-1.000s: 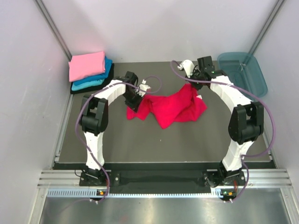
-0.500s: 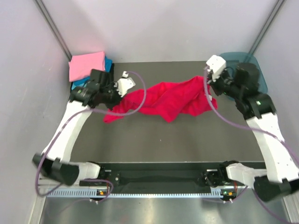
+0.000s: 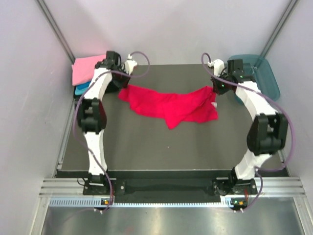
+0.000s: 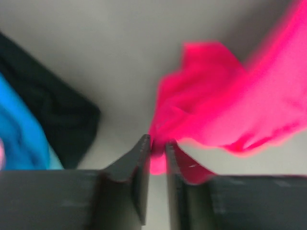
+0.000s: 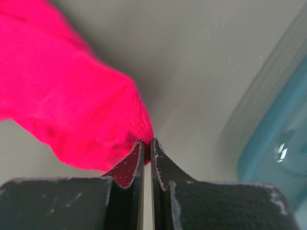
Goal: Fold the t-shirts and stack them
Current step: Flatten the tshirt out
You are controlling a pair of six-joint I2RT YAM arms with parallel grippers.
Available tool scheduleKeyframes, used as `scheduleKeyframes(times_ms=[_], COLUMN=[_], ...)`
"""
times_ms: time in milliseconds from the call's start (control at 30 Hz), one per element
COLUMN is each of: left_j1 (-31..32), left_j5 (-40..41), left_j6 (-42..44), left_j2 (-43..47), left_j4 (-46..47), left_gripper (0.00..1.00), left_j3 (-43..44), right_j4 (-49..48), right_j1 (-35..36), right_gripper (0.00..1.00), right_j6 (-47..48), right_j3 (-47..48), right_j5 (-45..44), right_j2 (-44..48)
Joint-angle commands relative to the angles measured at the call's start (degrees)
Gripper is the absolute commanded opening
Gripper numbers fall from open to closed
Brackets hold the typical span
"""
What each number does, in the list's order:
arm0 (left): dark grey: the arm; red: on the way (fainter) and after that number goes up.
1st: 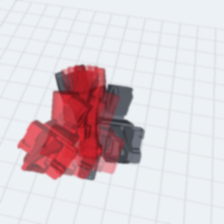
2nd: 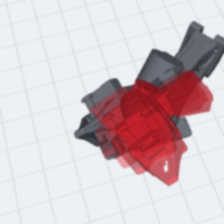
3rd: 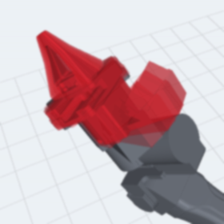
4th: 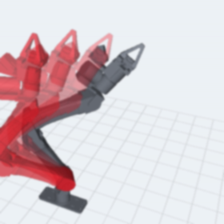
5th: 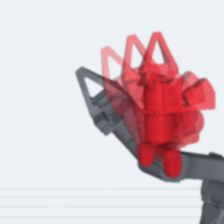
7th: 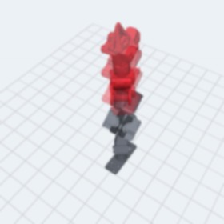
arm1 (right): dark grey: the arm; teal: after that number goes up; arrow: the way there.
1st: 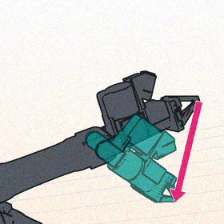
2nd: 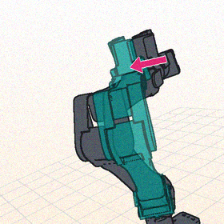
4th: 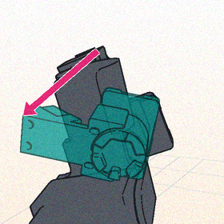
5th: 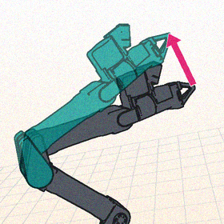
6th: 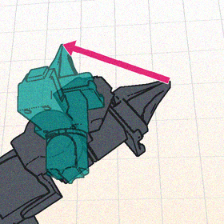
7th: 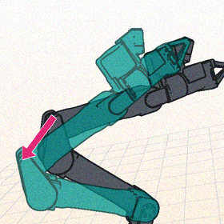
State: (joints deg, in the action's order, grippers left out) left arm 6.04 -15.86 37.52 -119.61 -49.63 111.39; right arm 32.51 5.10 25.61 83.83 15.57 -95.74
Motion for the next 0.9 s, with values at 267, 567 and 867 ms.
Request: scheduleKeyframes(times_ms=[267,567,867], left_j1=[0.98,2.75,4.68], left_j5=[-7.61,-9.72,-4.98], left_j6=[-6.95,-4.03,-2.8], left_j2=[0.06,3.77,-3.26], left_j4=[1.64,-2.67,-6.54], left_gripper=[0.35,0.47,0.55], left_j3=[3.83,-5.13,-1.78], right_j4=[-2.01,-0.87,-0.78], right_j1=[-3.26,-2.29,-1.85], right_gripper=[0.0,0.0,0.0], right_j6=[-3.54,-4.25,-4.25], right_j3=[7.67,3.97,4.5], right_j5=[1.38,3.5,3.67], right_j2=[-2.0,-0.23,-0.15])
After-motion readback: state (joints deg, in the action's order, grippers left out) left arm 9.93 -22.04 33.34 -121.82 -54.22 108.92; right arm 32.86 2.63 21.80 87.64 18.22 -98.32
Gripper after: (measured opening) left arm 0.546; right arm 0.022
